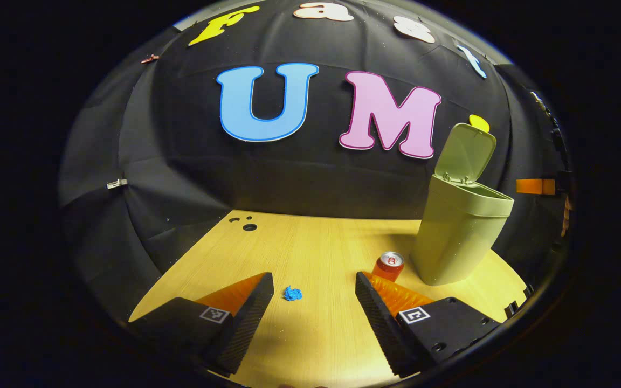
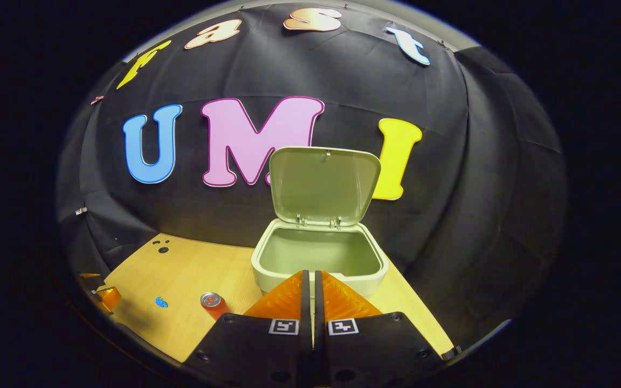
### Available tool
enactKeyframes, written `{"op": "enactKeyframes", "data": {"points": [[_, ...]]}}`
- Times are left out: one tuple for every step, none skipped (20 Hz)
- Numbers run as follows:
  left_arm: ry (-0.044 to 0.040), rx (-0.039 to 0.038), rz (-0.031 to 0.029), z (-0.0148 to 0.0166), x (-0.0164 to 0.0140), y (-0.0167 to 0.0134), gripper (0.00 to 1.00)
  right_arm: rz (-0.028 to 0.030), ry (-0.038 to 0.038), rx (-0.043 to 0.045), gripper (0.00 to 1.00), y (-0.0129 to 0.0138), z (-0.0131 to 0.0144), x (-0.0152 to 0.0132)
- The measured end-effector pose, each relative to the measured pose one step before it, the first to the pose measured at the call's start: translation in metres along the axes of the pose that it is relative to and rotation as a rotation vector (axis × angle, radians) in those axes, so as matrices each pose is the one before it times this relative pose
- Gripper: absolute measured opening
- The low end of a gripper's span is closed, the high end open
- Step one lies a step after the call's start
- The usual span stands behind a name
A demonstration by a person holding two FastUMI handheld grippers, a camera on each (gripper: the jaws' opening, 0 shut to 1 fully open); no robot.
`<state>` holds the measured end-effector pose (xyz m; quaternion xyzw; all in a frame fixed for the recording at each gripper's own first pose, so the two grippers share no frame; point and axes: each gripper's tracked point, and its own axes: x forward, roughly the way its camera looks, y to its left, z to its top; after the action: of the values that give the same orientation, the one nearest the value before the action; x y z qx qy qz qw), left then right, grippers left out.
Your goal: Press the lid of the desktop garbage bin to open it, pick up the crumpled paper on the desktop and throw it into the bin, then pick up the pop can on the desktop and drop it into the bin, and finally close the garbage bin lid.
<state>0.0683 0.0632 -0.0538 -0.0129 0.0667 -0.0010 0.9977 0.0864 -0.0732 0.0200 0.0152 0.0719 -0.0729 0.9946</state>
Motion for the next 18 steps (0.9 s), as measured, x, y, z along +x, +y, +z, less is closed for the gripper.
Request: {"op": "enactKeyframes", "data": {"points": [[0.00733,0.00011,-0.00367,-0.00418,0.00244,0.00048,1.00,-0.00724,0.00821,0.00452,0.05,-0.00114,-0.00557,-0.00325],[0.00889,0.00082,-0.00543,-0.00254,0.00203,-0.00037,0.98,-0.00827,0.01116,0.00370,0.09,-0.00262,-0.00660,-0.00309],[0.01011,0.00185,-0.00471,-0.00325,0.00422,-0.00068,0.98,-0.00489,0.01525,0.00632,0.05,-0.00108,-0.00711,-0.00308],[0.00859,0.00412,-0.00274,-0.00331,0.00376,-0.00033,0.98,-0.00351,0.01723,0.00869,0.09,-0.00193,-0.00814,-0.00347],[0.00832,0.00413,-0.00235,-0.00490,0.00406,0.00065,0.98,-0.00390,0.01636,0.00946,0.05,-0.00179,-0.00706,-0.00342],[0.00806,0.00376,-0.00152,-0.00275,0.00354,-0.00044,0.98,-0.00524,0.01735,0.00796,0.09,-0.00236,-0.00727,-0.00051],[0.00739,0.00336,0.00512,-0.00294,0.00348,0.00107,0.98,-0.00854,0.01956,0.00472,0.09,-0.00302,-0.00740,-0.00304],[0.00625,0.00270,0.00407,-0.00238,0.00521,0.00076,0.98,-0.01503,0.01354,0.00492,0.05,-0.00529,-0.00669,-0.00185],[0.00677,0.00225,0.00273,-0.00403,0.00562,0.00130,0.98,-0.01298,0.01055,0.00700,0.05,-0.00504,-0.00468,-0.00064],[0.00621,0.00307,0.00441,-0.00223,0.00465,0.00216,0.98,-0.00687,0.01213,0.01016,0.05,-0.00225,-0.00496,-0.00264],[0.00783,0.00369,0.00682,-0.00396,0.00540,0.00477,0.98,-0.00526,0.01438,0.01063,0.05,-0.00274,-0.00479,-0.00075],[0.00677,0.00119,0.00308,-0.00222,0.00535,0.00362,1.00,-0.00587,0.01146,0.01034,0.05,-0.00335,-0.00429,-0.00088],[0.00605,-0.00058,0.00530,-0.00301,0.00475,0.00140,0.98,-0.00490,0.01136,0.01024,0.05,-0.00133,-0.00494,-0.00074],[0.00242,0.00173,0.00911,-0.00193,0.00604,0.00378,0.98,0.00485,0.01704,0.00864,0.07,0.00112,-0.00633,-0.00081],[-0.00238,0.00602,0.01962,-0.00079,0.00739,0.00715,0.98,0.00473,0.01846,0.00272,0.08,0.00041,-0.00712,-0.00096],[0.00163,0.00582,0.01631,-0.00161,0.00758,0.00645,0.98,0.00582,0.01914,-0.00286,0.09,0.00061,-0.00849,-0.00107],[0.00699,-0.00063,0.00579,-0.00310,0.00648,0.00151,0.98,0.00825,0.01909,-0.00520,0.13,0.00215,-0.00790,-0.00080],[0.00511,-0.00521,0.00149,-0.00235,0.00707,0.00137,0.98,0.01196,0.01840,-0.00444,0.27,0.00353,-0.00633,-0.00178]]}}
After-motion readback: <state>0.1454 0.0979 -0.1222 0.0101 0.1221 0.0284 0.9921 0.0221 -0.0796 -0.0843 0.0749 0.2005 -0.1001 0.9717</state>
